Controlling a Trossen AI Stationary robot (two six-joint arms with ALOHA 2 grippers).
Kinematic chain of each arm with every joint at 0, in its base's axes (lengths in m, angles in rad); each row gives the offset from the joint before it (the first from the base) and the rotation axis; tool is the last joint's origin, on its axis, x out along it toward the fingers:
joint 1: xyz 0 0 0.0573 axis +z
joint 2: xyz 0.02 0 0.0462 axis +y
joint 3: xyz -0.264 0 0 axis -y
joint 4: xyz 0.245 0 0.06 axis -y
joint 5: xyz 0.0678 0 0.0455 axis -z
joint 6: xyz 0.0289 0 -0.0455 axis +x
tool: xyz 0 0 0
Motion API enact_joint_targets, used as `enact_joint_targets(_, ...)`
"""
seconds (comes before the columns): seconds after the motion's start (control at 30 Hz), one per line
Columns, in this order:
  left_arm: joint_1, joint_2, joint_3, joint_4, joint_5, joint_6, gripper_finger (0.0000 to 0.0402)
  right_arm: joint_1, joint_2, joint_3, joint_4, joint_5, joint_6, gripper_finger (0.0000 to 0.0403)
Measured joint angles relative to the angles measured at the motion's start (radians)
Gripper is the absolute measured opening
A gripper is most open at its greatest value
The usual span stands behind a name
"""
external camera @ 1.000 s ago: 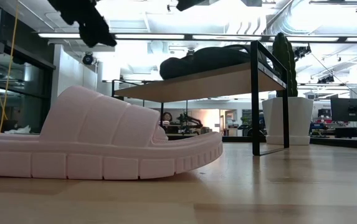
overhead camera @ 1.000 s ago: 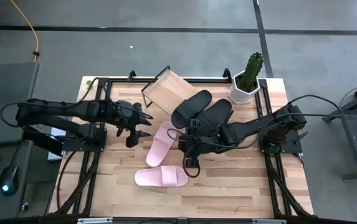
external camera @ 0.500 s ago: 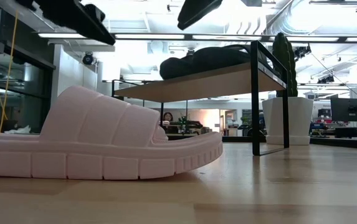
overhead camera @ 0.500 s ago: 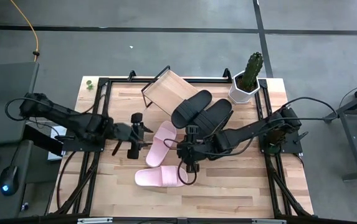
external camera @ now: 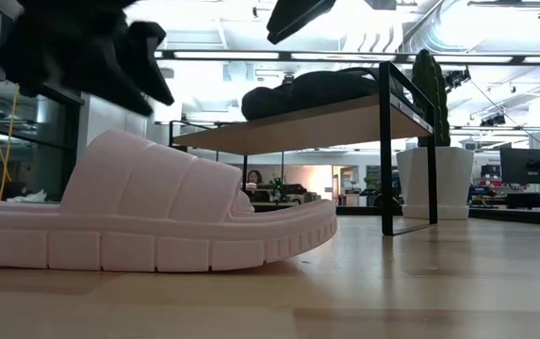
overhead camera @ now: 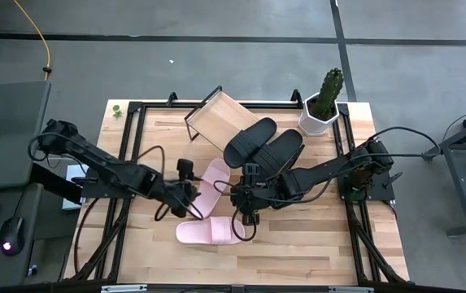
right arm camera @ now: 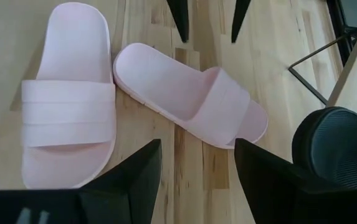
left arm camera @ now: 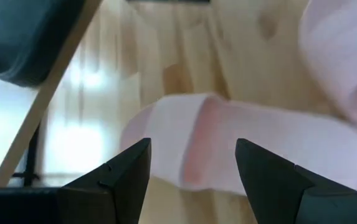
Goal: Pick and place slides into the shelf
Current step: Put the top pink slipper on the shelf
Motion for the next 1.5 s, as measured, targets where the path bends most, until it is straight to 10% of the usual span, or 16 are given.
enact_joint_targets(0.3,0.001,0.115,0.0,0.005,-0.153,0.073,0.0223,0.0,0.0,0.0,-0.002,0.0,0.0,0.0193)
enact_joint_targets(1.5,0.185,0.336,0.0,0.183,-0.079,0.099,0.0223,0.0,-0.001,0.0,-0.002,-0.001,0.0,0.0193)
